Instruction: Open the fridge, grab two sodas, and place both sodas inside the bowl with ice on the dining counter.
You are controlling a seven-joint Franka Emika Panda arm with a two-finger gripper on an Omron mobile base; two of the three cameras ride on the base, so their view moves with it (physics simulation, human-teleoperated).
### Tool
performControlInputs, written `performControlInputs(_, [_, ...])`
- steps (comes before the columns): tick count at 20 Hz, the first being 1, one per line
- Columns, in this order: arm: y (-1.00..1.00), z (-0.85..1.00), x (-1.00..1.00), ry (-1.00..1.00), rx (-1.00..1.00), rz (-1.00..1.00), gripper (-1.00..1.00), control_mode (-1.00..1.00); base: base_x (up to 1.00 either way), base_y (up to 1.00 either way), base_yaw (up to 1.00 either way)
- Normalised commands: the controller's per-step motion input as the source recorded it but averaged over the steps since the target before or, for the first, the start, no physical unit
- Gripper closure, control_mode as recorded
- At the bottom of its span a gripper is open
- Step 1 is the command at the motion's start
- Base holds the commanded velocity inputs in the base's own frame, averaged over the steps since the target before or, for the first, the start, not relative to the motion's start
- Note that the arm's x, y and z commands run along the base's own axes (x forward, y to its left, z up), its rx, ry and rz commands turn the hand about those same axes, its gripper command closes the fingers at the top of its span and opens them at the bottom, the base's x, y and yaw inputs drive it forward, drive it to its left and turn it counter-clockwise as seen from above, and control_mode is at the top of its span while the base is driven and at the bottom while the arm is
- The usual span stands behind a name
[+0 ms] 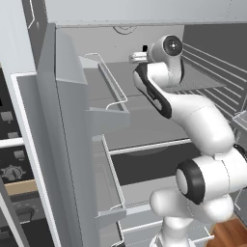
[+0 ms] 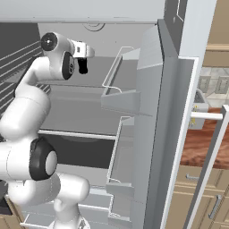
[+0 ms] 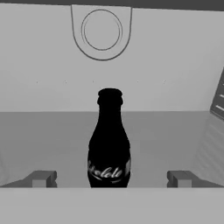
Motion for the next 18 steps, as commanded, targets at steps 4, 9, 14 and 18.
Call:
performControlInputs(4, [0.0, 0.0, 0.36, 0.06, 0.0, 0.0, -1.0, -1.0, 0.0, 0.0, 0.0])
performControlInputs(9, [0.0, 0.0, 0.29, 0.05, 0.0, 0.0, -1.0, -1.0, 0.0, 0.0, 0.0])
performControlInputs(14, [0.0, -0.08, 0.26, 0.06, 0.0, 0.0, -1.0, -1.0, 0.0, 0.0, 0.0])
performControlInputs(18, [0.0, -0.19, 0.24, 0.05, 0.0, 0.0, -1.0, -1.0, 0.0, 0.0, 0.0])
